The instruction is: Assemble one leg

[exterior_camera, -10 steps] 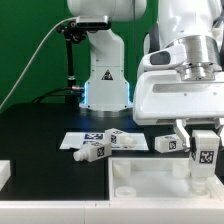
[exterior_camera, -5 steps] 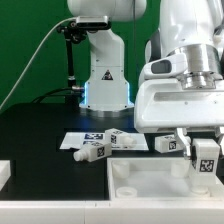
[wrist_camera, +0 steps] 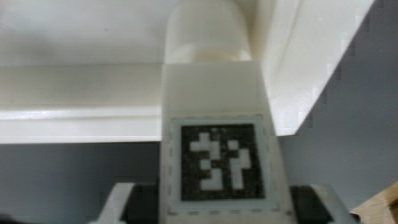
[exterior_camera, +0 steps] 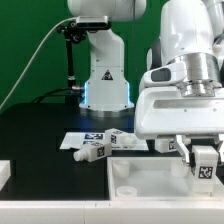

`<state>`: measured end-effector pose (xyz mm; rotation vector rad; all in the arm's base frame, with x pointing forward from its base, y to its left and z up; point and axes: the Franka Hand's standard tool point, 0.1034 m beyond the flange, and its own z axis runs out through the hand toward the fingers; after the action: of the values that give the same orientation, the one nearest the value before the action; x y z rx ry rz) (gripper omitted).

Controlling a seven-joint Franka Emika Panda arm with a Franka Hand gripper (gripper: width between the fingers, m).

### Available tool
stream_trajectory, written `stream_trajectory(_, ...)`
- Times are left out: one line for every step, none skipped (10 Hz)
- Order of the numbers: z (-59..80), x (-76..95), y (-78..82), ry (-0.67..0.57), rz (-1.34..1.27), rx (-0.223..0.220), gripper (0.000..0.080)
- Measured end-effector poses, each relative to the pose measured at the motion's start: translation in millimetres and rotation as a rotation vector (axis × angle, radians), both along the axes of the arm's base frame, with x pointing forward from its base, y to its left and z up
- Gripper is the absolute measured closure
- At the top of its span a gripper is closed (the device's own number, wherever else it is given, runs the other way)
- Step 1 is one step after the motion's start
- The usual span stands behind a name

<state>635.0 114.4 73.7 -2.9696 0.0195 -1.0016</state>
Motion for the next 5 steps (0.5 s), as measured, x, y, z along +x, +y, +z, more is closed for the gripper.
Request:
stream_trajectory(-1.3, 0.1, -0.1, 0.013, 0.0, 0.001, 0.0434)
stream_trajectory(-2.6, -0.7, -0.1, 0.019, 0.0, 0.0, 0.0434)
stream_trajectory(-4.5, -1.4, -0.3, 0.04, -0.001, 0.003, 0.0298)
stream_trajectory(-2.1, -0.5, -1.0, 0.115, -0.009, 0.018, 0.0182)
stream_trajectory(3.1, 2.9, 0.2, 0.151, -0.011, 0.03, 0.016)
